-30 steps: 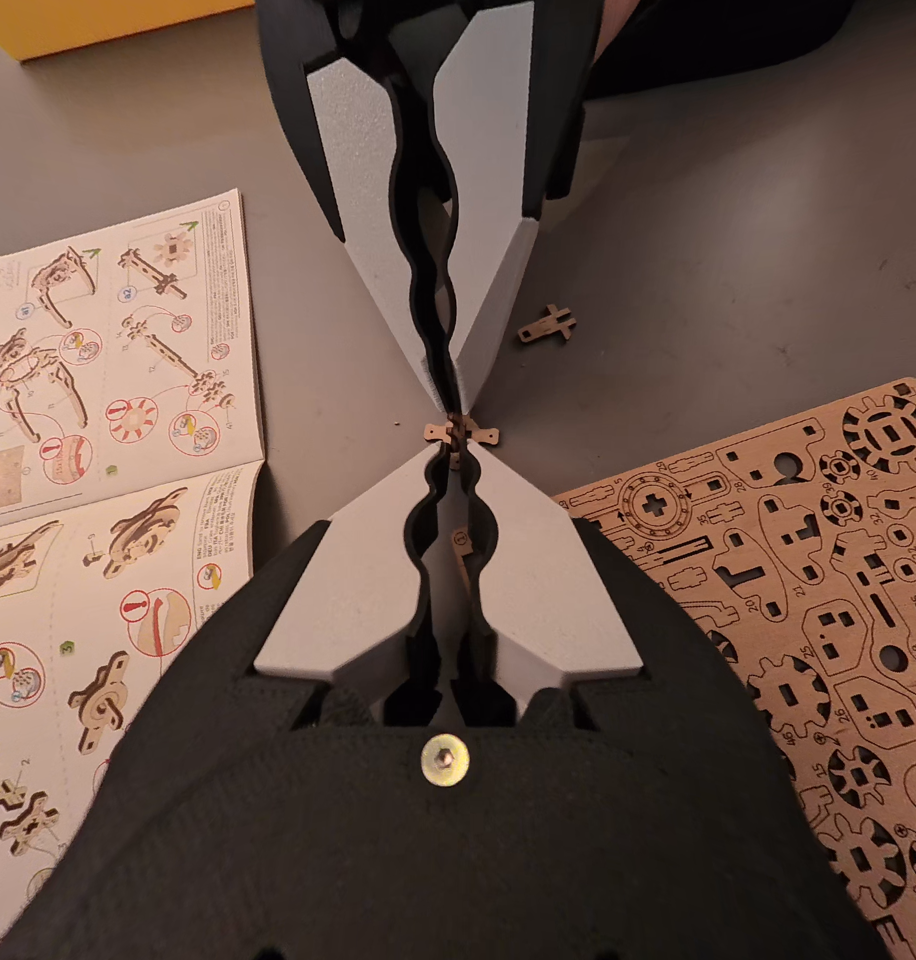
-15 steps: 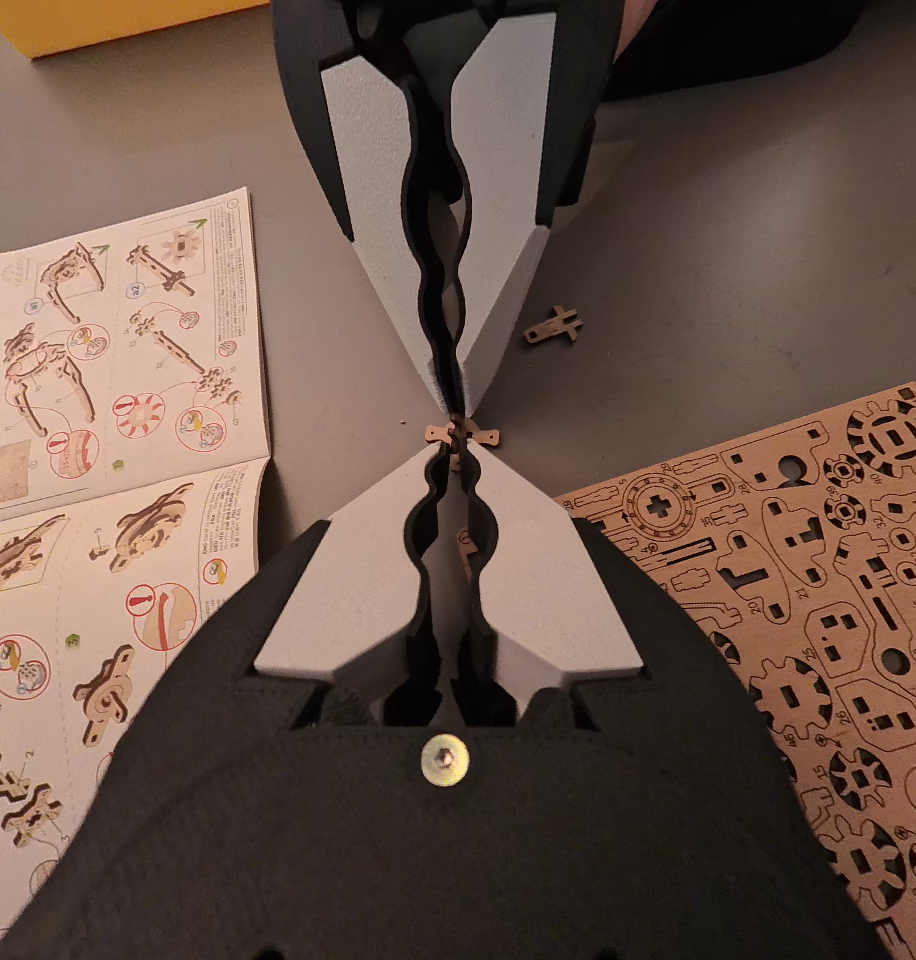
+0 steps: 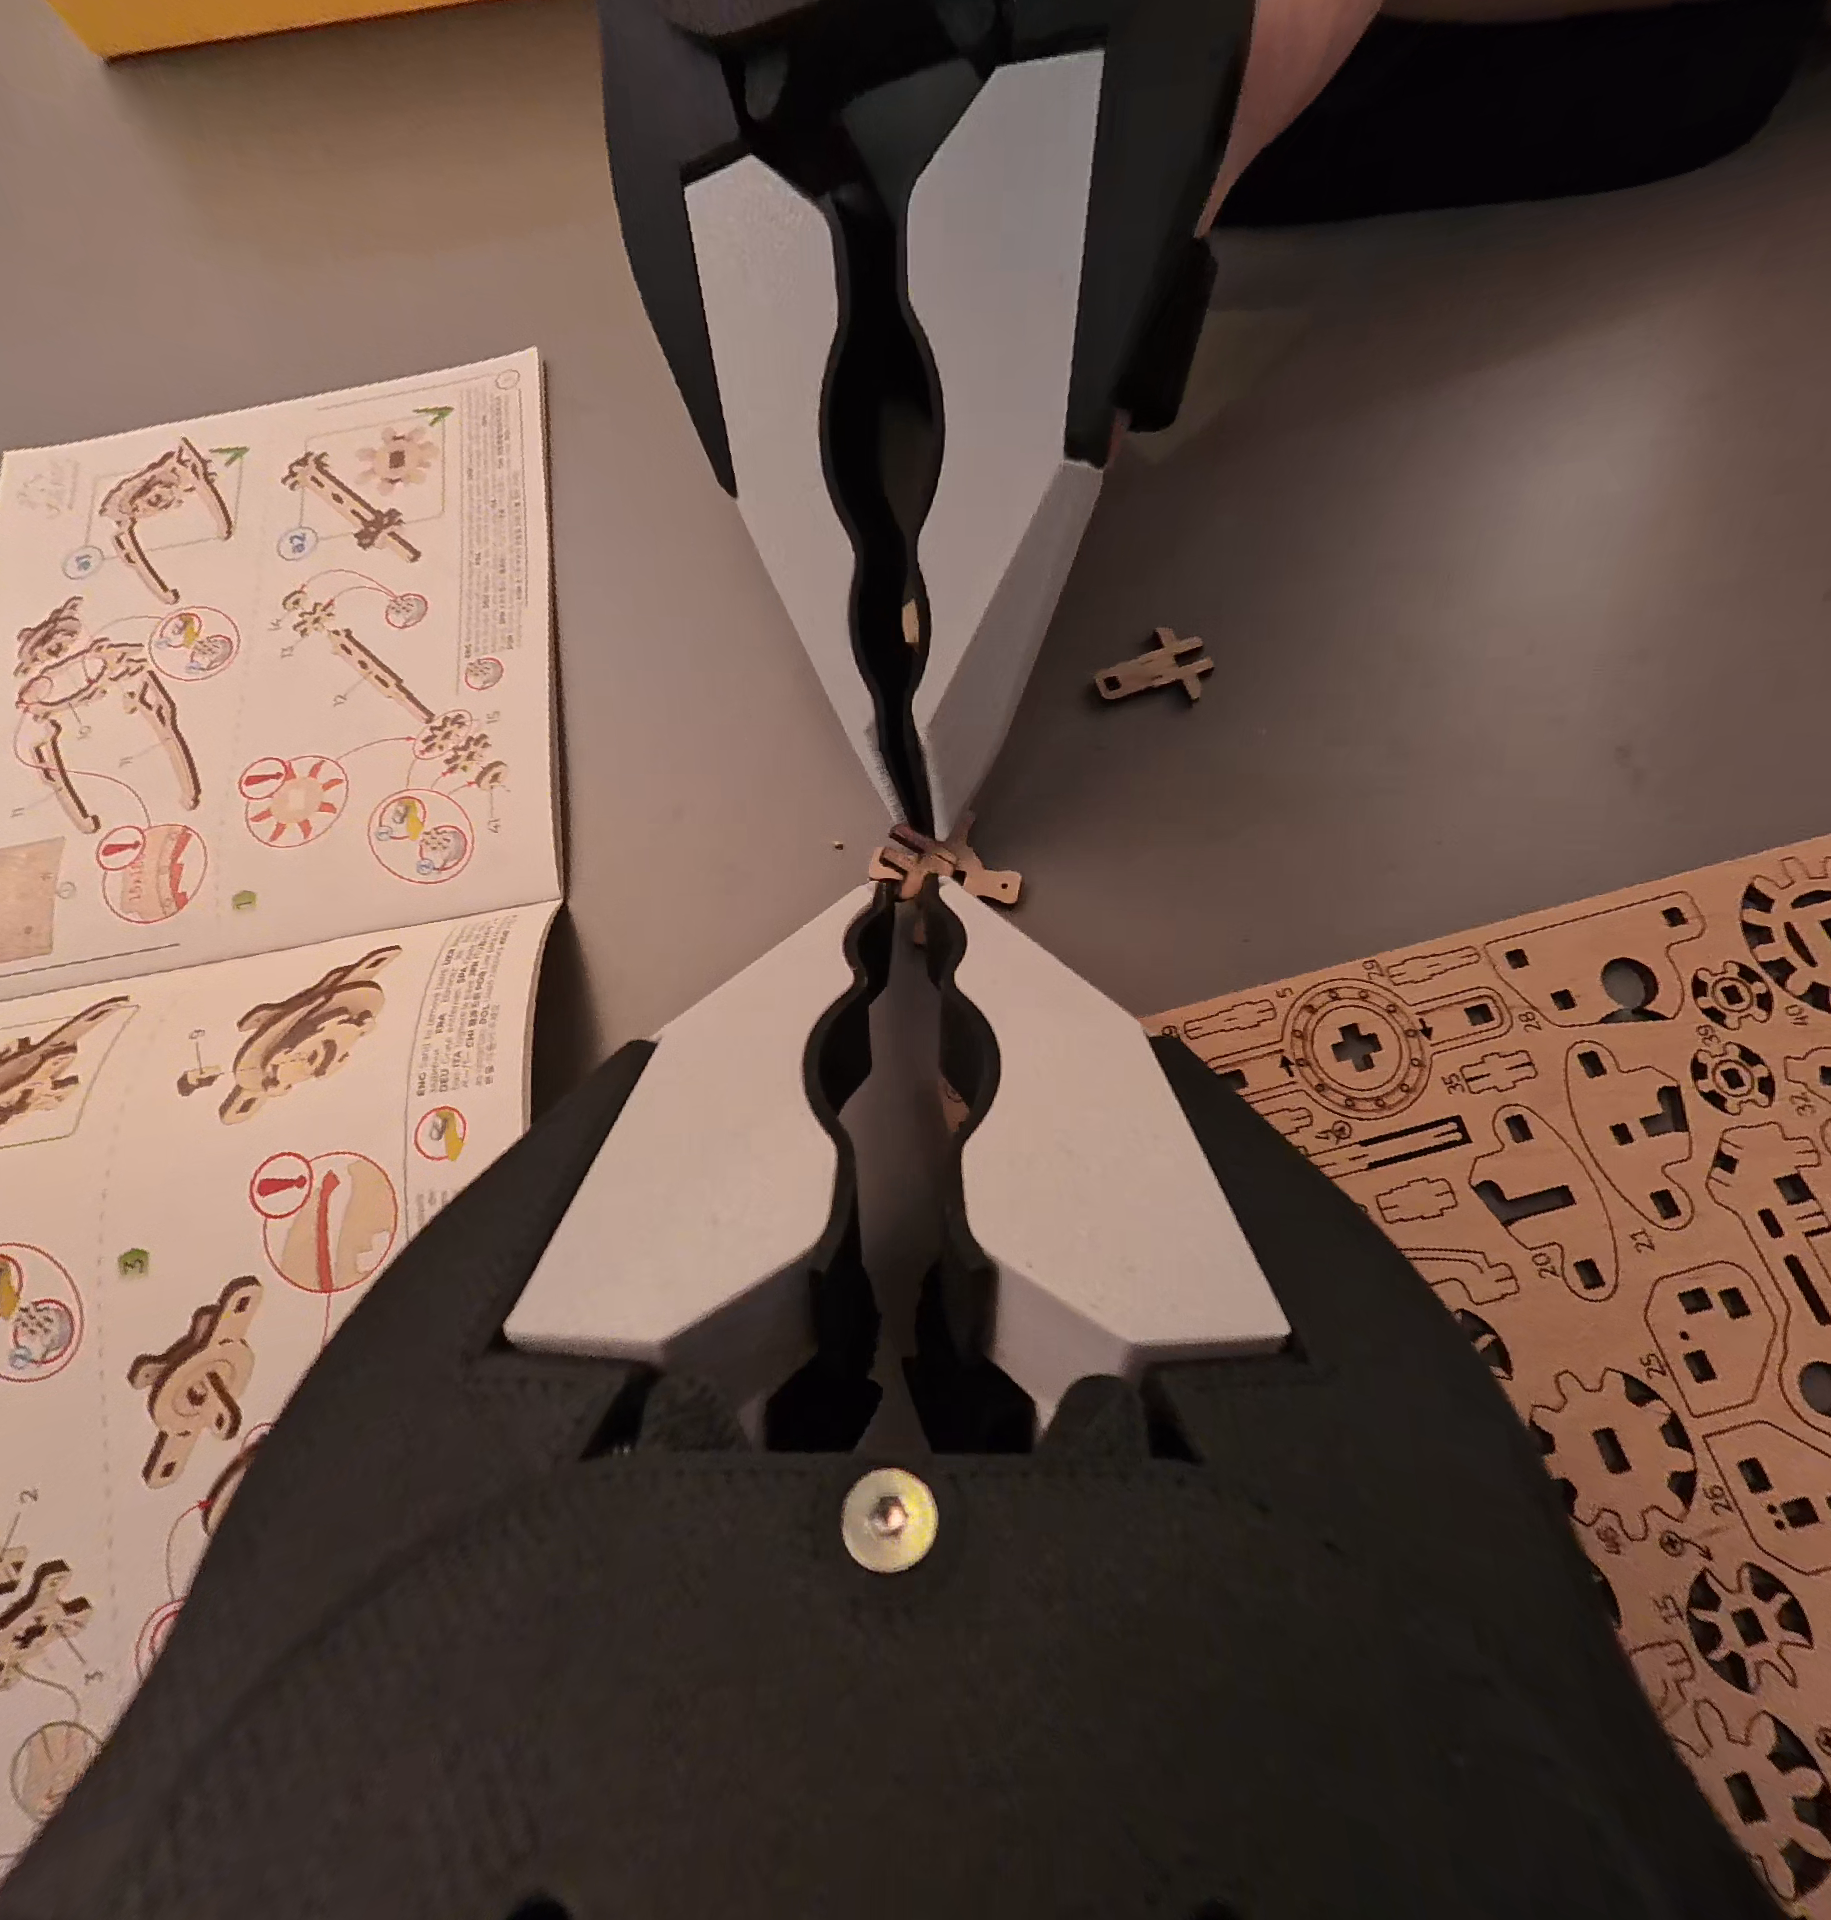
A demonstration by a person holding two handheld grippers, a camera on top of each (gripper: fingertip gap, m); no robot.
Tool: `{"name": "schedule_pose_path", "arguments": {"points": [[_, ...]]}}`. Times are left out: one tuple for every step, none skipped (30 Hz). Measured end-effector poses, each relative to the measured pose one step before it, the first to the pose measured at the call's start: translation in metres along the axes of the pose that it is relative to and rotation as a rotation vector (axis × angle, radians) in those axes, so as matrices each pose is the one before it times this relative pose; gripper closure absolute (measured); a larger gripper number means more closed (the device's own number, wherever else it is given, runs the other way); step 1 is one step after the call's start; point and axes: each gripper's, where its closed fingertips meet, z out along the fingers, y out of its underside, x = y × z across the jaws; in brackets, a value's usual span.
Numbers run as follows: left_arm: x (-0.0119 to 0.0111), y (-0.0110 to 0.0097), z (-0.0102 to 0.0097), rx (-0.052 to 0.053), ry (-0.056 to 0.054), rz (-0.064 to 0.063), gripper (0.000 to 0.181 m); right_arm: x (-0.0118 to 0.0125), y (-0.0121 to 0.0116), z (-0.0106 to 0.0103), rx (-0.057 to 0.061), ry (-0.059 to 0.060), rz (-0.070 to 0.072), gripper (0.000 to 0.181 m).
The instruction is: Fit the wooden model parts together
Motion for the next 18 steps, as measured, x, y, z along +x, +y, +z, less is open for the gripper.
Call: {"name": "schedule_pose_path", "arguments": {"points": [[-0.00010, -0.00007, 0.00002, -0.0014, -0.0010, 0.0036, 0.177, -0.00026, 0.00068, 0.00049, -0.0083, 0.0010, -0.0102, 0.181], [0.00036, -0.00028, -0.00059, -0.0006, 0.0021, 0.0044, 0.174, 0.00033, -0.00026, 0.00008, -0.0031, 0.0097, -0.0103, 0.181], [0.00037, 0.00015, -0.00053, -0.0010, 0.0033, -0.0003, 0.171, 0.00026, -0.00034, 0.00007, -0.0021, 0.0118, -0.0111, 0.181], [0.00011, 0.00039, -0.00029, -0.0004, 0.0045, -0.0081, 0.168, -0.00030, 0.00007, 0.00003, -0.0029, 0.0072, -0.0096, 0.181], [0.00084, 0.00083, 0.00000, -0.0023, 0.0119, -0.0132, 0.165, -0.00050, 0.00012, -0.00028, -0.0024, 0.0035, -0.0072, 0.181], [0.00099, 0.00163, 0.00029, -0.0075, 0.0151, -0.0143, 0.163, -0.00029, -0.00010, -0.00032, 0.0006, 0.0005, -0.0035, 0.181], [-0.00046, 0.00161, 0.00034, -0.0083, 0.0068, -0.0124, 0.162, 0.00012, 0.00002, -0.00032, 0.0009, 0.0001, 0.0012, 0.181], [-0.00032, -0.00044, -0.00030, 0.0043, 0.0060, -0.0104, 0.161, -0.00020, -0.00006, -0.00022, 0.0017, -0.0013, -0.0001, 0.181], [-0.00010, -0.00212, -0.00108, 0.0134, 0.0069, -0.0097, 0.162, 0.00008, 0.00013, -0.00013, -0.0016, 0.0004, -0.0019, 0.181], [-0.00064, -0.00271, -0.00162, 0.0162, 0.0028, -0.0085, 0.163, 0.00003, -0.00016, -0.00015, -0.0008, 0.0029, -0.0033, 0.181], [-0.00087, -0.00330, -0.00209, 0.0195, 0.0014, -0.0073, 0.164, 0.00005, -0.00007, -0.00003, -0.0021, 0.0043, -0.0054, 0.181], [-0.00110, -0.00339, -0.00211, 0.0199, 0.0003, -0.0071, 0.164, -0.00010, -0.00006, 0.00002, -0.0034, 0.0049, -0.0071, 0.181], [-0.00104, -0.00306, -0.00148, 0.0170, 0.0008, -0.0073, 0.165, 0.00005, 0.00008, 0.00000, -0.0038, 0.0051, -0.0071, 0.181], [-0.00046, -0.00235, -0.00082, 0.0115, 0.0032, -0.0058, 0.166, 0.00001, 0.00001, -0.00001, -0.0039, 0.0041, -0.0049, 0.181], [-0.00023, -0.00128, -0.00009, 0.0049, 0.0026, -0.0023, 0.168, 0.00000, -0.00012, -0.00002, -0.0024, 0.0036, -0.0051, 0.181], [-0.00038, -0.00041, 0.00068, -0.0009, -0.0017, 0.0024, 0.169, 0.00002, 0.00006, 0.00009, -0.0026, 0.0037, -0.0048, 0.181], [-0.00028, 0.00006, 0.00113, -0.0038, -0.0040, 0.0069, 0.170, 0.00005, 0.00000, -0.00006, -0.0024, 0.0031, -0.0042, 0.181], [0.00036, 0.00026, 0.00128, -0.0046, -0.0008, 0.0082, 0.171, 0.00005, 0.00001, 0.00009, -0.0027, 0.0034, -0.0038, 0.181]]}}
